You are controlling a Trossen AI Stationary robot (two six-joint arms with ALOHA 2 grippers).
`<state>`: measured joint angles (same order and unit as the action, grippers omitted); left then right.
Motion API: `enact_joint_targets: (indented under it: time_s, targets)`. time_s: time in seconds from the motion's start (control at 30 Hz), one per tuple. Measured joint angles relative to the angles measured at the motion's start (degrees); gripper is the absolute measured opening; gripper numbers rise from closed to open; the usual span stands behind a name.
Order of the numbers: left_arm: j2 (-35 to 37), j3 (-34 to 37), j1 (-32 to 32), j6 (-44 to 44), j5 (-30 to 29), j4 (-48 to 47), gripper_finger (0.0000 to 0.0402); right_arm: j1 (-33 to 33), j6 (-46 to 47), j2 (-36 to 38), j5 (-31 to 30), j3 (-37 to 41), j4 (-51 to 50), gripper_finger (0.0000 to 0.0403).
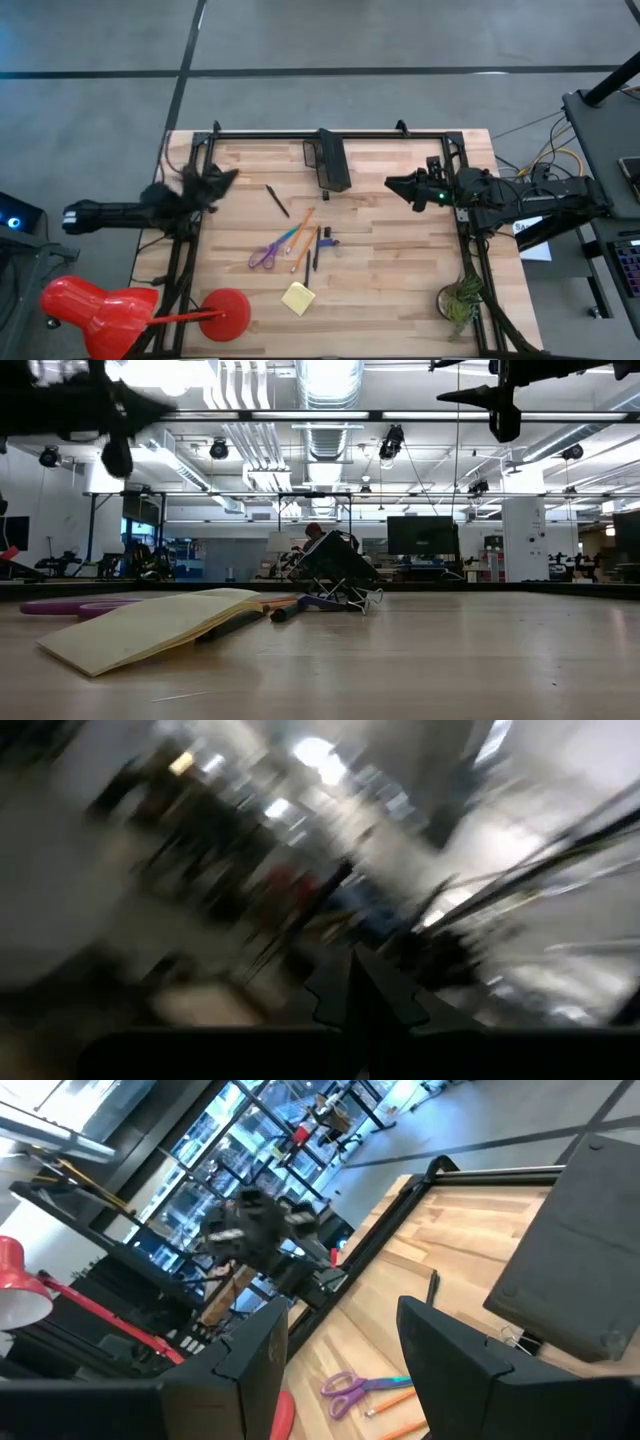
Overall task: Pick and place office supplies into organizer
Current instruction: Prepare the black desk organizer on the table
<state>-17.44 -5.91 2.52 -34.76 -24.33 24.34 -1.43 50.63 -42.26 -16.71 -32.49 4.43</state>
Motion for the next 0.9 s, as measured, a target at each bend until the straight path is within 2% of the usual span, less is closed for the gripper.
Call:
enact_joint_targets:
  time_s: [0.07,0.13,0.27,0.37,0.5,0.67,0.9]
  targets:
    - [-3.4,-1.4,0.0,-7.1,-1.7,-9.2,0.0,0.0,0.0,-0.1,0.0,0.0,0.0,0.018]
    - [-6.6,-2.2,0.0,-12.5,-1.1,-11.9,0.0,0.0,0.0,-0.1,0.0,0.0,0.0,0.018]
    - [-13.1,-1.8,0.1,-19.1,3.7,-7.4,0.0,0.0,1.6,-0.1,-2.3,0.0,-2.5,0.018]
    - [-19.3,-1.8,0.2,-19.4,4.0,-3.5,0.0,0.4,7.0,-0.1,-5.9,0.0,-6.6,0.018]
    - [-27.1,-1.8,1.9,-22.4,4.0,3.9,0.0011,1.1,10.7,-0.1,-6.0,0.0,-11.2,0.0183]
    - [-36.0,-2.8,5.5,-30.5,8.6,8.3,0.0069,1.1,10.9,-0.1,-6.0,0.0,-12.5,0.0212]
    - [-46.2,-6.2,12.7,-45.0,10.5,8.4,0.0178,1.1,10.7,-0.2,-6.0,0.0,-13.6,0.0262]
